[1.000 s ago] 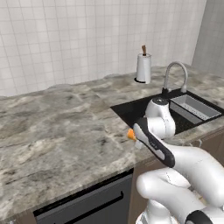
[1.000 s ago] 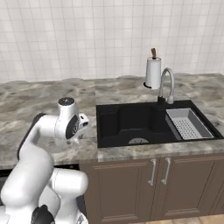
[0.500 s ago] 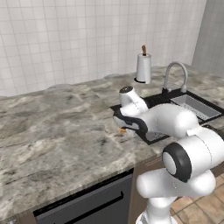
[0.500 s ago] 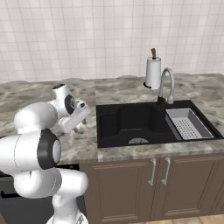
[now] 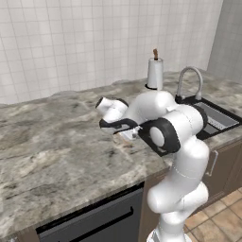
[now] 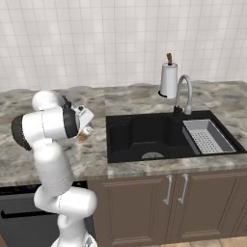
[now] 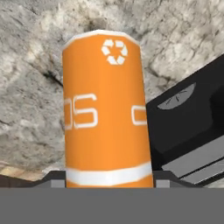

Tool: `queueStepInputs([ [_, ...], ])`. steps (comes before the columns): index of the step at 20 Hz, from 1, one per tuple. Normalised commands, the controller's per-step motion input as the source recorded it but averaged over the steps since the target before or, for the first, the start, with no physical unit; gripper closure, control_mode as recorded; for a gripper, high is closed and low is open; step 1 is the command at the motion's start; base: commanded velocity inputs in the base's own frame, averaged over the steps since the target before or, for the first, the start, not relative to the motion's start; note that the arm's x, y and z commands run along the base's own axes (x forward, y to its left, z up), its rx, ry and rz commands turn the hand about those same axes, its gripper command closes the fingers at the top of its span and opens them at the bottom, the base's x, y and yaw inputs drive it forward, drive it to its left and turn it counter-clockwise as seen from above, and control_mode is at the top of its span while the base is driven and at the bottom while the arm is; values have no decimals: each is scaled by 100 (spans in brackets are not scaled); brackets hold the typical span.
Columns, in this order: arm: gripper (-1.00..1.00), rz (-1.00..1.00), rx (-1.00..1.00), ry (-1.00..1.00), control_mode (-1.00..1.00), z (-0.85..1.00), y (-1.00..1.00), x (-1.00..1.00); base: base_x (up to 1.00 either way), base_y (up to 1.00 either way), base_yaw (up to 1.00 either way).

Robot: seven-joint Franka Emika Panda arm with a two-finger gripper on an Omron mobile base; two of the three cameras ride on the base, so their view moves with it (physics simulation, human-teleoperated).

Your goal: Restock the sink supplies by placing the sponge and soap dispenser on the counter and next to the sink. Make sure the soap dispenser is upright.

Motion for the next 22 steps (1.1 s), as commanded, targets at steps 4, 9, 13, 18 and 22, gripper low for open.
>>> queueStepInputs([
  [4,100,0,-26,45,-100,-9,22,68,0,0,0],
  [9,100,0,-17,32,-100,-15,1,56,0,0,0],
  [13,100,-1,-5,5,-100,-63,-5,13,0,0,0],
  [18,100,-4,-6,0,-100,-60,-18,1,0,0,0],
  [22,100,-4,-4,0,-100,-36,-20,0,0,0,0],
])
